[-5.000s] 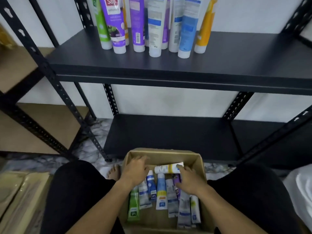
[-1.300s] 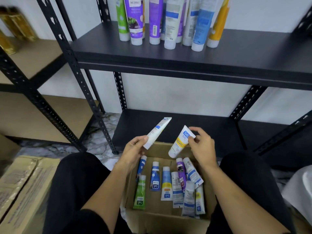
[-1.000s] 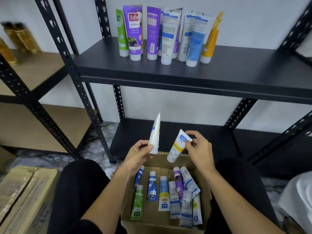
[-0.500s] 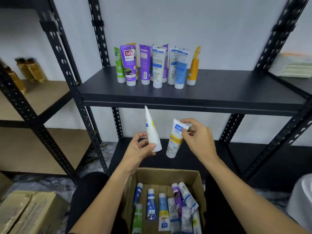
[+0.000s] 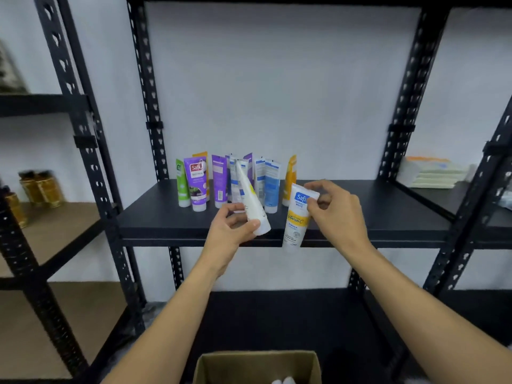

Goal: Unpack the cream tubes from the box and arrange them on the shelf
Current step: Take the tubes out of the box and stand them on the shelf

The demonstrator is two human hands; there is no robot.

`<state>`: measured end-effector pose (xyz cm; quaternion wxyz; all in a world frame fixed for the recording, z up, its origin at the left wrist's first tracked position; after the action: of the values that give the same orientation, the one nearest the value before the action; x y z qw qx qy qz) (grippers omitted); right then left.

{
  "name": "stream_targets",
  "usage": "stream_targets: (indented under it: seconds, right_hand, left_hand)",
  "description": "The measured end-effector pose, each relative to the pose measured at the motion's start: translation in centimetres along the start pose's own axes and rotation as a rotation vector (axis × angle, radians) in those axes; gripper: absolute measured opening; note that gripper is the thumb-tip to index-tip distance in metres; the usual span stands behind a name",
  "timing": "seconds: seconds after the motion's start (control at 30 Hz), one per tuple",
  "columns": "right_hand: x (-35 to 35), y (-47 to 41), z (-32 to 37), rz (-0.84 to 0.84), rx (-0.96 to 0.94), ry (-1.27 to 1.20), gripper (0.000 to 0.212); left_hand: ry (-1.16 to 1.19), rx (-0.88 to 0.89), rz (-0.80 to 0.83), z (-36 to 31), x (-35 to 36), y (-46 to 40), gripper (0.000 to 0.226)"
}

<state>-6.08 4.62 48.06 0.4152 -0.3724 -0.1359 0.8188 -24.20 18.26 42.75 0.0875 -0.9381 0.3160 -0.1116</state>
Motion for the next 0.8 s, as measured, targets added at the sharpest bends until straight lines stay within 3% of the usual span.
stream_targets:
  seconds: [0.2, 0.47, 0.8]
  right_hand:
    - [-2.6, -4.0, 0.1, -0.063, 0.008, 0.065, 0.028]
    - [-4.0, -8.8, -1.3, -0.090, -0.010, 0.174, 0.028]
    - [-4.0, -12.8, -3.7, -0.091, -0.010, 0.237, 0.026]
  left_hand:
    - [-0.182, 0.070, -0.037, -1.4, 3.5, -3.9, 0.046]
    - [-0.483, 0.214, -0.105, 1.6, 8.2, -7.6, 0.059]
    - [-0.778, 0.241, -0.119, 4.3, 11.1, -11.4, 0.060]
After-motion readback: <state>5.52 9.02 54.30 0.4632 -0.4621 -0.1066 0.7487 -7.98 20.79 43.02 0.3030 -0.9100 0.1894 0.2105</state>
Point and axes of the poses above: each hand's wrist, its own y-axis away from the middle knuckle, its own x-axis out of the palm, z = x × y, the point moved 3 cm from there along -y, towards the middle knuckle, and after that the axes turned 2 degrees about z, right-handed, at the moved point
